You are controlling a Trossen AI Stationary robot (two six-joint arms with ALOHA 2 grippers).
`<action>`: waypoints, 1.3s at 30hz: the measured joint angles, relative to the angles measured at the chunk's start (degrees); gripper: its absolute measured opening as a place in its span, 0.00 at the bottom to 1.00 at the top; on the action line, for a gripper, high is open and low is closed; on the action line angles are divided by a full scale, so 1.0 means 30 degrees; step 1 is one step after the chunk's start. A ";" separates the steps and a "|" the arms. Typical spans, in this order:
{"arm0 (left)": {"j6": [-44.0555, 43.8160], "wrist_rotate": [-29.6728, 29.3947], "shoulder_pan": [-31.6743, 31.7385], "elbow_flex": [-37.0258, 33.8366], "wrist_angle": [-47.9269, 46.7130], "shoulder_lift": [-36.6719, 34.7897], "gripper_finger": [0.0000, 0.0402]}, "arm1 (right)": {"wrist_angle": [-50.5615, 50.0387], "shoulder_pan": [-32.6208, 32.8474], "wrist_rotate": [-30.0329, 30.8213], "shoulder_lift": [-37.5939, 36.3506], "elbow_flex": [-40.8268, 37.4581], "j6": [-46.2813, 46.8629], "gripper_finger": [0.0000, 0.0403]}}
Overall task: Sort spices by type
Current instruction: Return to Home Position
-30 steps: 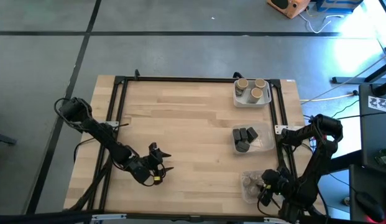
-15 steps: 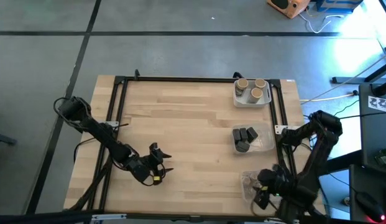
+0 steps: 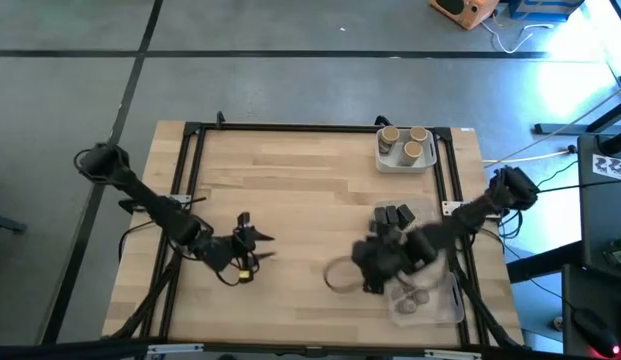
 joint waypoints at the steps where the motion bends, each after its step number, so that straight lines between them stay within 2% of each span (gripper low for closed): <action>1: 0.0231 -0.0010 0.0265 -0.0007 -0.0259 -0.0308 0.40 | 0.0250 -0.0749 -0.0465 -0.0067 0.0000 -0.1093 0.36; 8: 0.3120 0.0858 0.2371 -0.0007 -0.2568 -0.1731 0.24 | 0.1130 -0.4880 -0.2043 -0.0507 -0.0333 -0.7194 0.14; 11: 0.4521 0.2660 0.3778 -0.0102 -0.2757 -0.1934 0.17 | 0.3059 -0.6420 -0.3284 -0.1463 -0.1671 -0.9022 0.07; 14: 0.5999 0.5378 0.5395 -0.1030 -0.1032 -0.2316 0.11 | 0.4961 -0.7961 -0.4159 -0.2974 -0.3688 -1.0038 0.01; 20: 0.7584 0.9372 0.9030 -0.4030 0.2999 -0.4198 0.01 | 0.8808 -1.0572 -0.5320 -0.7289 -0.8297 -1.0734 0.05; 24: 0.7882 1.1621 1.1115 -0.5899 0.5751 -0.5689 0.01 | 1.2594 -1.2003 -0.7193 -1.0213 -1.1476 -1.0985 0.05; 31: 0.7428 1.2021 1.2906 -0.8364 0.8163 -0.7813 0.00 | 1.7611 -1.3781 -0.8157 -1.4330 -1.6457 -1.1321 0.02; 35: 0.7238 1.2014 1.3172 -0.9560 0.9008 -0.8830 0.01 | 1.9585 -1.4416 -0.8595 -1.6141 -1.8762 -1.1338 0.01; 39: 0.6573 1.1996 1.3219 -1.0649 1.0206 -0.9394 0.00 | 2.0169 -1.4552 -0.8887 -1.8345 -2.0420 -1.1309 0.02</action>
